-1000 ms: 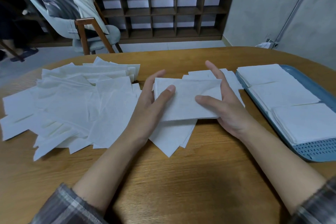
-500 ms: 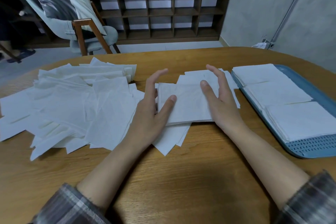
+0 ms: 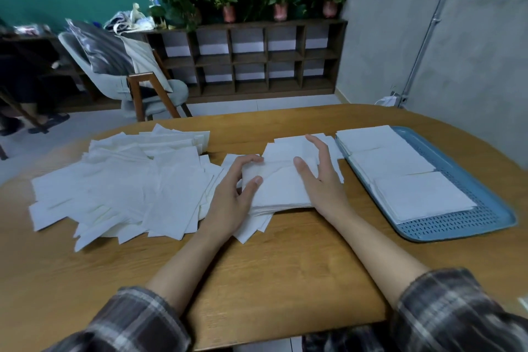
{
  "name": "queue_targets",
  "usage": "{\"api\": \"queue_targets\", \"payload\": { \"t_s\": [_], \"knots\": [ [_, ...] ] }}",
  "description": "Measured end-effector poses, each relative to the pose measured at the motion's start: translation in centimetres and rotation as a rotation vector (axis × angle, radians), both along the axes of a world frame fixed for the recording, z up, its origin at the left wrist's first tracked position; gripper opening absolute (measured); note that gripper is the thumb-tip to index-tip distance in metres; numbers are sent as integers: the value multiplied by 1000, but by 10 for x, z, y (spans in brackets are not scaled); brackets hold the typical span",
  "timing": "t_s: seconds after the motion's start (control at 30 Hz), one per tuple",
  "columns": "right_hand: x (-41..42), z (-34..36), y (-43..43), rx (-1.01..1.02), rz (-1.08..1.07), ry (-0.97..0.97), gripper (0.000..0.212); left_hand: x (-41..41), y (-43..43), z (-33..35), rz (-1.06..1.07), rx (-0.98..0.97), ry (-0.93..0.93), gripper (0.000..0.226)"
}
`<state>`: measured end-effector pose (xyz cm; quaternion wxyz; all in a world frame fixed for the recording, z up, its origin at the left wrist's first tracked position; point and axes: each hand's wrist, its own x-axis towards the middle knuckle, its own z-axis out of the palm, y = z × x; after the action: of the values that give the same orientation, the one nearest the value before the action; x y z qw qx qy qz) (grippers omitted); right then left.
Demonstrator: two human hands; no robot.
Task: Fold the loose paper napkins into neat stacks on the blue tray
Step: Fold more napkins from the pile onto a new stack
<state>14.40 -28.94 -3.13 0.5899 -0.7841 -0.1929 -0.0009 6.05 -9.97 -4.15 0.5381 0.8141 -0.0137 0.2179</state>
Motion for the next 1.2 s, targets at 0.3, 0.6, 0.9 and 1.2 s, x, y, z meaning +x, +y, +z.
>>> {"api": "queue_targets", "payload": {
  "t_s": [0.3,0.6,0.9,1.2],
  "knots": [
    [-4,25,-70,-95,34,-58,52,23,-50,25,-16,15,6,37],
    [36,40,-141,-92,-53,-49,28,74,-125,42,6,-142,155,53],
    [125,46,-184,-97,-121,-5,36,141,-157,50,-158,-18,122,40],
    [196,36,-188,-150,-135,76,38,210,-153,40,-56,-28,206,24]
  ]
}}
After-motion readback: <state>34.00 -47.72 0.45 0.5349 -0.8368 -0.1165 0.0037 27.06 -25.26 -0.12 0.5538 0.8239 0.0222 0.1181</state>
